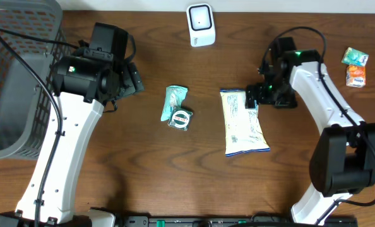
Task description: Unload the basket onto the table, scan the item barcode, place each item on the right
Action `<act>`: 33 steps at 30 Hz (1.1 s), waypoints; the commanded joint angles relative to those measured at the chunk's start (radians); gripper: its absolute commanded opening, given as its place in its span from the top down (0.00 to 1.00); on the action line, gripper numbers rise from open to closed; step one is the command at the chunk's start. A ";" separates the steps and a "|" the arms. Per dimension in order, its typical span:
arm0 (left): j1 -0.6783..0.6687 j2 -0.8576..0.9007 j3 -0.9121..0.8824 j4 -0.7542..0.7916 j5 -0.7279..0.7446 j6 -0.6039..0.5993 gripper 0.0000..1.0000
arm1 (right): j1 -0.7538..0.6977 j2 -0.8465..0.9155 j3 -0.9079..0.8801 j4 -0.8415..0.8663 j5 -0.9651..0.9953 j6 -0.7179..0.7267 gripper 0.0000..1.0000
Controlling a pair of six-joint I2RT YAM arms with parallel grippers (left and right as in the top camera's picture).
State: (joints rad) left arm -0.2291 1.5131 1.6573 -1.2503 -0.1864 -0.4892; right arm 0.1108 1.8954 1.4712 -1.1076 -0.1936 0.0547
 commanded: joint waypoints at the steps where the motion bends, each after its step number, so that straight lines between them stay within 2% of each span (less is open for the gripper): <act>1: 0.003 0.003 0.008 -0.003 -0.013 0.010 0.02 | -0.009 -0.004 -0.080 0.056 -0.237 -0.105 0.01; 9: 0.003 0.003 0.008 -0.003 -0.013 0.010 0.02 | -0.005 -0.004 -0.277 0.266 -0.243 -0.050 0.01; 15: 0.003 0.003 0.008 -0.003 -0.013 0.010 0.02 | -0.004 -0.004 -0.367 0.364 -0.291 -0.048 0.21; 17: 0.003 0.003 0.008 -0.003 -0.013 0.010 0.02 | -0.003 -0.004 -0.390 0.387 -0.300 -0.048 0.35; 18: 0.003 0.003 0.008 -0.003 -0.013 0.010 0.02 | -0.001 -0.004 -0.403 0.399 -0.300 -0.048 0.46; 21: 0.003 0.003 0.008 -0.003 -0.013 0.010 0.02 | 0.008 -0.004 -0.422 0.412 -0.314 -0.042 0.87; 22: 0.003 0.003 0.008 -0.003 -0.013 0.010 0.02 | 0.009 -0.004 -0.421 0.412 -0.322 -0.035 0.97; 25: 0.003 0.003 0.008 -0.003 -0.013 0.010 0.02 | 0.002 -0.011 -0.396 0.397 -0.378 -0.013 0.99; 33: 0.003 0.003 0.008 -0.003 -0.013 0.010 0.02 | -0.035 -0.097 -0.238 0.388 -0.774 -0.014 0.99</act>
State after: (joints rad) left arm -0.2291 1.5131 1.6573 -1.2503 -0.1864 -0.4892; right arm 0.0875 1.8576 1.1496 -0.7361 -0.7403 0.0341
